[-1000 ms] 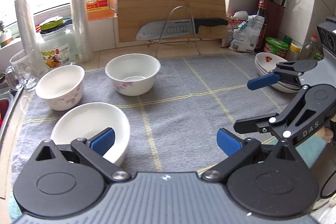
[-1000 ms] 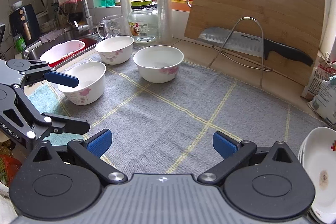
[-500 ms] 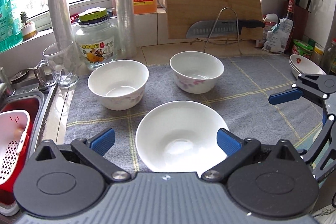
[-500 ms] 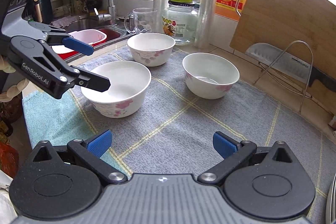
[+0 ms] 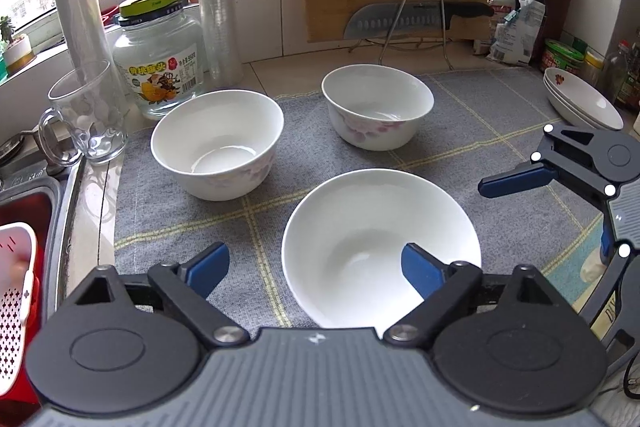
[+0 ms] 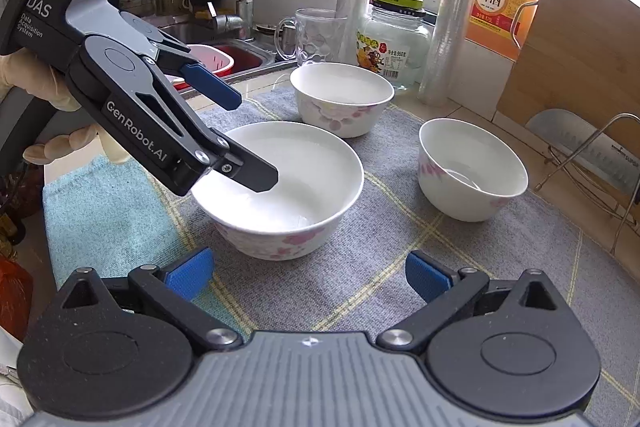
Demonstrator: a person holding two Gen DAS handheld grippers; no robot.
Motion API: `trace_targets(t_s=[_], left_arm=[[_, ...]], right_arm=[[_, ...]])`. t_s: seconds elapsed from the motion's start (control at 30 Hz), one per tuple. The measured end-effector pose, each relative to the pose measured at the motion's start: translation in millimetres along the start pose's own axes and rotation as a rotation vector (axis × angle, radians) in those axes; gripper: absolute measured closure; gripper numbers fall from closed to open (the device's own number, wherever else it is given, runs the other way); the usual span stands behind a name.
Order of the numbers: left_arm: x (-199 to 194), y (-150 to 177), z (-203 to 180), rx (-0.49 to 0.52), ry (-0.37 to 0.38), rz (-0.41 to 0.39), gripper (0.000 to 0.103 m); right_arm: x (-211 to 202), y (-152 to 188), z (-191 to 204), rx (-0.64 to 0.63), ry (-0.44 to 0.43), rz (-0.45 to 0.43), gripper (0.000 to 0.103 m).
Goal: Organize plates and bowls
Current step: 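Move both grippers to the large white bowl on the towel, then close both grippers on opposite rims of the large white bowl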
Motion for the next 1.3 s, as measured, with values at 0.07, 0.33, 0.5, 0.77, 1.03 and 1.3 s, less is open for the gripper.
trace_targets(t_s=[0.07, 0.33, 0.5, 0.77, 1.03, 1.3], left_arm=[[1.6, -0.9, 0.4, 0.006, 0.013, 0.008, 0.018], [5.7, -4.0, 0.9, 0.015, 0.060, 0.033, 0.030], [7.0, -6.0, 1.1, 0.011, 0.092, 0.044, 0.036], [8.9, -9.4, -0.8, 0.027, 0.116, 0.059, 0.040], [7.8, -9.9, -1.4, 0.033, 0.116, 0.063, 0.040], [0.5, -9.4, -8.4, 0.046, 0.117, 0.064, 0.040]], right_arm=[[1.9, -2.2, 4.0, -0.020, 0.002, -0.003, 0.002], [7.1, -9.2, 12.3, -0.071, -0.002, 0.004, 0.017], [9.2, -10.3, 12.4, -0.082, -0.010, 0.005, 0.020], [12.4, -12.8, 11.0, -0.081, -0.028, 0.003, 0.025], [13.1, -13.2, 11.2, -0.076, -0.031, 0.006, 0.025], [5.1, -13.8, 9.4, -0.061, -0.028, 0.012, 0.025]])
Point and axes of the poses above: each gripper's, at about its wrist camera, not at the fingertips, and x roughly the way its jaws point, z to its left, y to its underside, the point moved 3 cm from there along x, roughly the way its jaws point, and after that the axes turned 7 degrees about z, right-handed, at the moved point
